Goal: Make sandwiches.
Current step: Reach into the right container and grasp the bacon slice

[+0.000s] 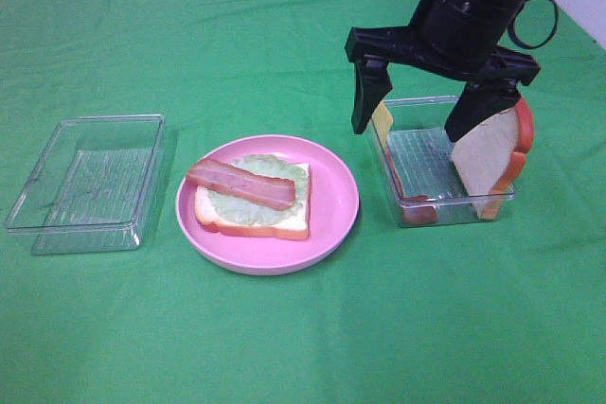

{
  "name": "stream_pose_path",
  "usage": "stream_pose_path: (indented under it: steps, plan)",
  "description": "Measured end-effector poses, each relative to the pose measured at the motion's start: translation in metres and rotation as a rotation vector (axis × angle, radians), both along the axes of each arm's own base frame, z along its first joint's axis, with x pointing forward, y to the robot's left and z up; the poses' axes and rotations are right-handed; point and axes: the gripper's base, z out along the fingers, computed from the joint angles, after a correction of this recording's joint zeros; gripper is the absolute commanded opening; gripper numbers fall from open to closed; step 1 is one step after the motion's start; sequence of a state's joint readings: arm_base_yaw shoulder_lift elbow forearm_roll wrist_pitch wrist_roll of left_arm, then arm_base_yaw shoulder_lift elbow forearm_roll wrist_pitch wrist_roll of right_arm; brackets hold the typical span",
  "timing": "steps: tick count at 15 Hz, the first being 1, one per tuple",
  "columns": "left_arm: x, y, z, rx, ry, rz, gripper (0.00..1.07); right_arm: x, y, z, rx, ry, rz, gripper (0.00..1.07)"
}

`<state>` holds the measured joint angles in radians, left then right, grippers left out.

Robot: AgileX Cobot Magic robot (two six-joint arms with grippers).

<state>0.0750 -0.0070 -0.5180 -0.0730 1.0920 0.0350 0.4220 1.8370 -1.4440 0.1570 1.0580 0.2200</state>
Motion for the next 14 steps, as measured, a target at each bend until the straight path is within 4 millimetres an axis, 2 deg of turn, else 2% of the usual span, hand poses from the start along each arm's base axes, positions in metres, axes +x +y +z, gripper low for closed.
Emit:
stream_pose_path:
  steps: [4,11,14]
  plan:
    - [0.000,0.000,0.000,0.000,0.000,0.000,0.98,0.023,0.010,-0.034,-0.021,0.037,0.037,0.94]
    - [0.000,0.000,0.000,0.000,0.000,0.000,0.98,0.036,0.014,-0.077,-0.069,0.087,0.054,0.93]
    - [0.000,0.000,0.000,0.000,0.000,0.000,0.98,0.037,0.014,-0.081,-0.072,0.083,0.054,0.87]
